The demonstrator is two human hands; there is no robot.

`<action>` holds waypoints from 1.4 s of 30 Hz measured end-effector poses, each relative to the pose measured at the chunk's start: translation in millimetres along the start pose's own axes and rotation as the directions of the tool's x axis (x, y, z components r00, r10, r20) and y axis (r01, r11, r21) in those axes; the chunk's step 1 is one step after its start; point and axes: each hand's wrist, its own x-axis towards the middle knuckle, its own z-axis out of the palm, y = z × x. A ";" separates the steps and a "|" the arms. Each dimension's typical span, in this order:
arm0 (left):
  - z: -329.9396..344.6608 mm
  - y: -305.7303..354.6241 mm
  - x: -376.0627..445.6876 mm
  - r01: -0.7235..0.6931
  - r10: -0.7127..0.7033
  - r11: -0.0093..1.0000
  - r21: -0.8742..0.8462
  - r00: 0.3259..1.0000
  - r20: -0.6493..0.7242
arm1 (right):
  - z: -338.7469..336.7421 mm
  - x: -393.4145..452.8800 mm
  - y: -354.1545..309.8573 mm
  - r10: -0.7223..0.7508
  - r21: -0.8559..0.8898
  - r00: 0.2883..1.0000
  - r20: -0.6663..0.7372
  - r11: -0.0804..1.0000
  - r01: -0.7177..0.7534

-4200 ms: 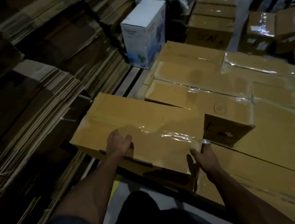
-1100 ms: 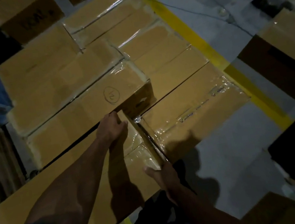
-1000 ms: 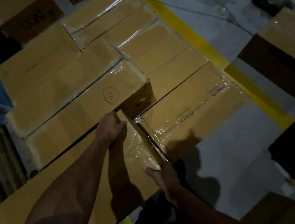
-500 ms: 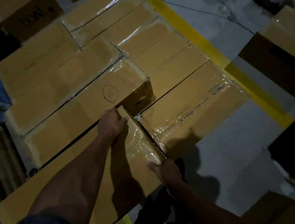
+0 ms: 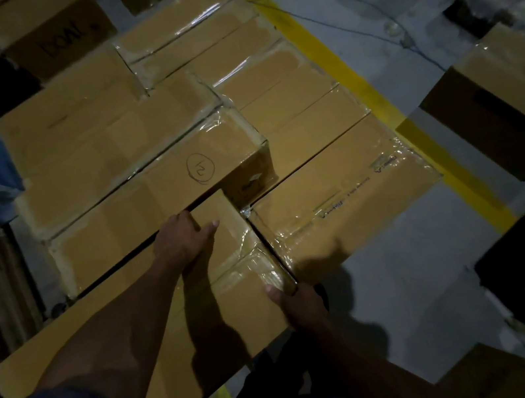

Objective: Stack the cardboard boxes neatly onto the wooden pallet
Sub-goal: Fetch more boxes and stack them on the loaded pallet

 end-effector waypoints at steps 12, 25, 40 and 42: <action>1.8 -10.7 1.7 0.018 -0.018 1.000 -0.006 1.000 0.011 | 6.8 3.3 0.1 0.041 -0.001 0.998 -0.049 0.999 -0.041; 6.5 -3.8 5.0 0.037 -0.037 0.999 -0.005 0.999 0.001 | 3.6 6.0 -1.4 0.035 -0.060 0.998 -0.051 0.997 -0.038; 0.3 -36.1 -39.0 0.010 -0.016 0.996 -0.086 0.997 -0.070 | -3.6 -0.4 -15.8 -0.148 -0.536 0.985 -0.090 0.841 0.078; -1.0 -52.1 -61.7 0.024 -0.041 0.991 -0.133 0.991 -0.127 | -1.6 -5.5 -24.2 -0.224 -0.593 0.971 -0.082 0.794 0.133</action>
